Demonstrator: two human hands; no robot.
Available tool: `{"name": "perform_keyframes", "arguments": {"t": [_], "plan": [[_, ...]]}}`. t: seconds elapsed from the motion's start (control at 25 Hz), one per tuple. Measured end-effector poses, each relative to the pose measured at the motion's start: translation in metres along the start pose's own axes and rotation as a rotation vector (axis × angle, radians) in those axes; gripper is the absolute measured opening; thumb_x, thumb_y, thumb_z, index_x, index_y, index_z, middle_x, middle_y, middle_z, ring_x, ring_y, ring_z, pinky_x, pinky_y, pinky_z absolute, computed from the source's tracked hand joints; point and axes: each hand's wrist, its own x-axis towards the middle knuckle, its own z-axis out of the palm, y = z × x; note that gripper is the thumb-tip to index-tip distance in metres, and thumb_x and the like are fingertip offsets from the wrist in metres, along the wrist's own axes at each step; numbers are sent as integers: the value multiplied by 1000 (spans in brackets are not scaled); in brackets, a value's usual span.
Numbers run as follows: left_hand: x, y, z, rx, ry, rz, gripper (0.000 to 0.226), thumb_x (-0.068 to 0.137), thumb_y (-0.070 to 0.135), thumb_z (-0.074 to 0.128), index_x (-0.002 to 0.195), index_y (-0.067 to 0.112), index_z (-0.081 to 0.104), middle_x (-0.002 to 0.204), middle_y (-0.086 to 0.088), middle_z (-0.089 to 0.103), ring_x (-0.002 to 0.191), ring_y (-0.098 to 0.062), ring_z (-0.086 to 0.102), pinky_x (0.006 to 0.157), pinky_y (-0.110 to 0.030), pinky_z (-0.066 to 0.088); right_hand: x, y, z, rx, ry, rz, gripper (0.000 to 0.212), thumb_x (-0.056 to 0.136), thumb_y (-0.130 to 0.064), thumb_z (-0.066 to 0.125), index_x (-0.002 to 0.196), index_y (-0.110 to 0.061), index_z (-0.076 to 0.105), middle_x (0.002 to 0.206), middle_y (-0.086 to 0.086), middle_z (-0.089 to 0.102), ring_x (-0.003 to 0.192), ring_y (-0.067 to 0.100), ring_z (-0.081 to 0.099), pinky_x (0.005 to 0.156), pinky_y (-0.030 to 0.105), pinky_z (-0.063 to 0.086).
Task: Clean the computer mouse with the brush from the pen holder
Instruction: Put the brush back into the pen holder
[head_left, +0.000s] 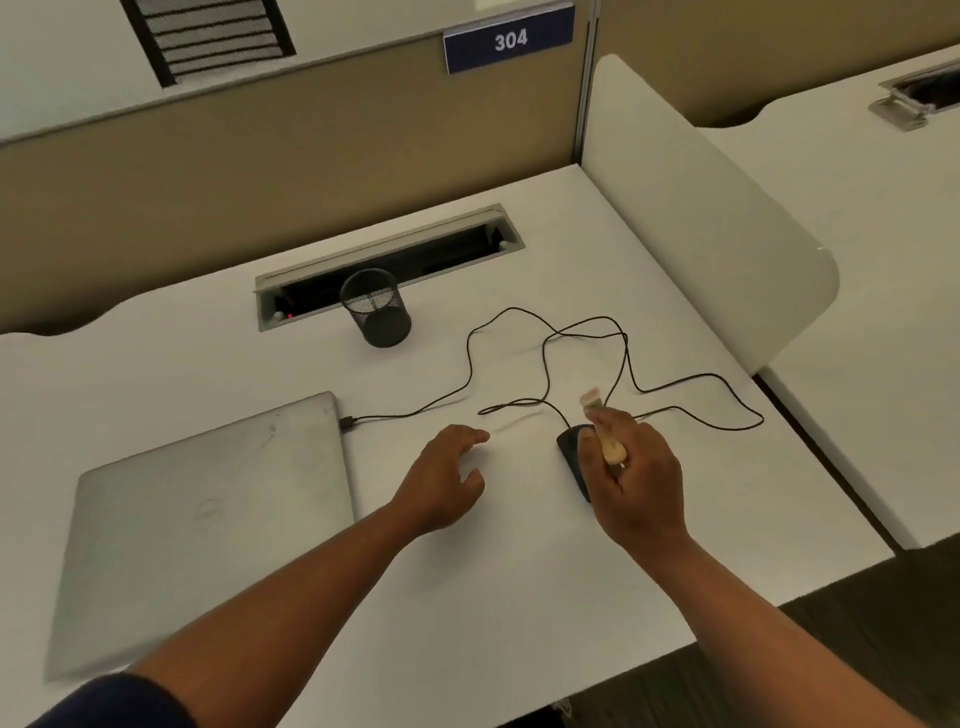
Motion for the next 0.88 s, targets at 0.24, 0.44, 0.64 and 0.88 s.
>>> {"name": "perform_keyframes", "arguments": {"t": [0.24,0.44,0.64,0.88], "plan": [[-22,-63,-53,225,142,-129,66,97,24,74,159,16,51,168,-6,40,156,-28,35,126,-42,32,38,-41,48,225,-310,53,22,96,-33,46,114,-29,59,65,-15,57,58,10,49,57,26,37],[-20,-114,-95,396,72,-317,87,100,51,66,172,29,22,181,-1,2,167,-28,-2,130,-51,17,80,-84,104,244,-464,19,4,104,-27,49,105,-30,48,77,11,68,59,23,54,57,45,46],[-6,-142,-139,370,-84,-435,123,83,77,74,173,36,0,180,2,-14,165,-33,-15,131,-56,7,130,-114,156,225,-447,-87,4,106,-30,56,104,-28,58,65,-13,58,57,6,50,50,16,36],[13,-133,-172,475,-223,-389,119,59,50,101,157,31,35,146,4,36,139,-33,34,85,-42,52,182,-124,215,-48,-531,-183,18,107,-37,51,115,-23,60,92,-1,70,78,15,64,60,29,49]]}}
